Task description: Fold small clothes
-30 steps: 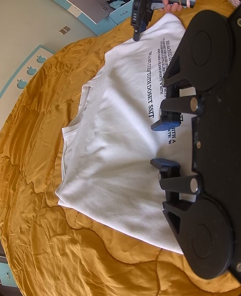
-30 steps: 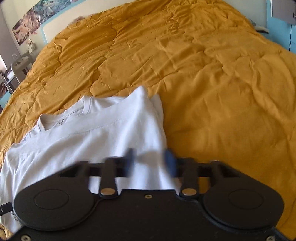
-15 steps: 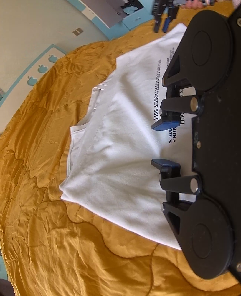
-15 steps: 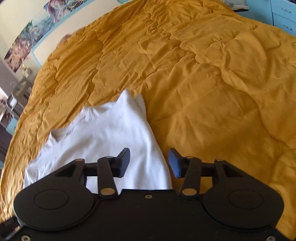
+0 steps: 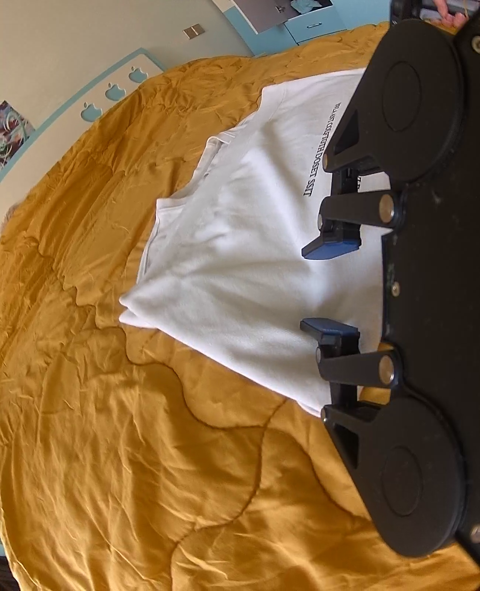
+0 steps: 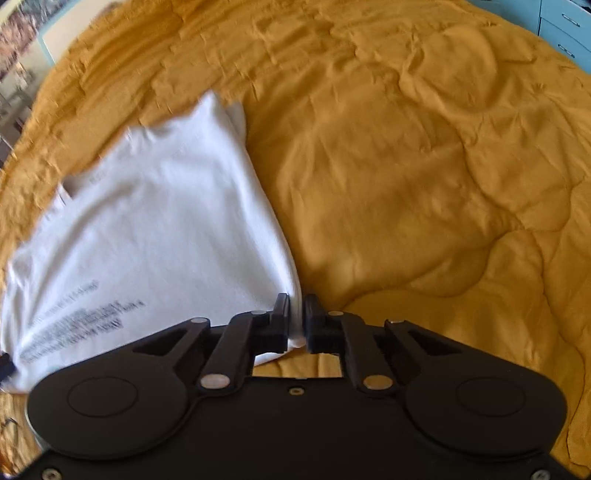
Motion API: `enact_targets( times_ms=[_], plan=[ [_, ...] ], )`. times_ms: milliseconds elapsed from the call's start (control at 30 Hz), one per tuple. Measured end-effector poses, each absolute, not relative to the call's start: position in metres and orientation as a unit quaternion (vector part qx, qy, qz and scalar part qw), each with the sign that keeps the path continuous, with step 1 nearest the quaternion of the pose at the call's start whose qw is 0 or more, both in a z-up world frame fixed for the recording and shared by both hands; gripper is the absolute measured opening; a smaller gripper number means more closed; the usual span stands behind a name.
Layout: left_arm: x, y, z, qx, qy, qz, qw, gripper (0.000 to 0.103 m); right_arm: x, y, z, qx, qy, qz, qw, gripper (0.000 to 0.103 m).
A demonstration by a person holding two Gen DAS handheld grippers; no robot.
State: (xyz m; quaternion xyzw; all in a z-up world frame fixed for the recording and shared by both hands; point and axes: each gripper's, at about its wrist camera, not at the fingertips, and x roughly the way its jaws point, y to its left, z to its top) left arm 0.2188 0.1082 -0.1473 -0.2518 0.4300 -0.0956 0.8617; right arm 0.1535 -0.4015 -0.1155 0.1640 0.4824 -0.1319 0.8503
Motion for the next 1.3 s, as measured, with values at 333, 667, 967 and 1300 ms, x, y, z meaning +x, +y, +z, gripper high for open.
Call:
enact_targets(
  times_ms=[333, 667, 967, 1300],
  plan=[
    [0.266, 0.119, -0.102, -0.189, 0.333, -0.111, 0.917, 0.040, 0.150, -0.358, -0.054, 0.083, 0.355, -0.132, 0.922, 0.033],
    [0.383, 0.105, -0.142, -0.115, 0.349, -0.115, 0.923, 0.038, 0.208, -0.261, -0.097, 0.135, 0.400, 0.044, 0.905, 0.033],
    [0.390, 0.094, -0.141, -0.081, 0.284, -0.122, 0.948, 0.005, 0.205, -0.257, -0.127, 0.120, 0.447, 0.065, 0.884, 0.033],
    [0.399, 0.096, -0.140, -0.068, 0.343, -0.091, 0.932, 0.020, 0.205, -0.253, -0.128, 0.114, 0.441, 0.073, 0.887, 0.041]
  ],
)
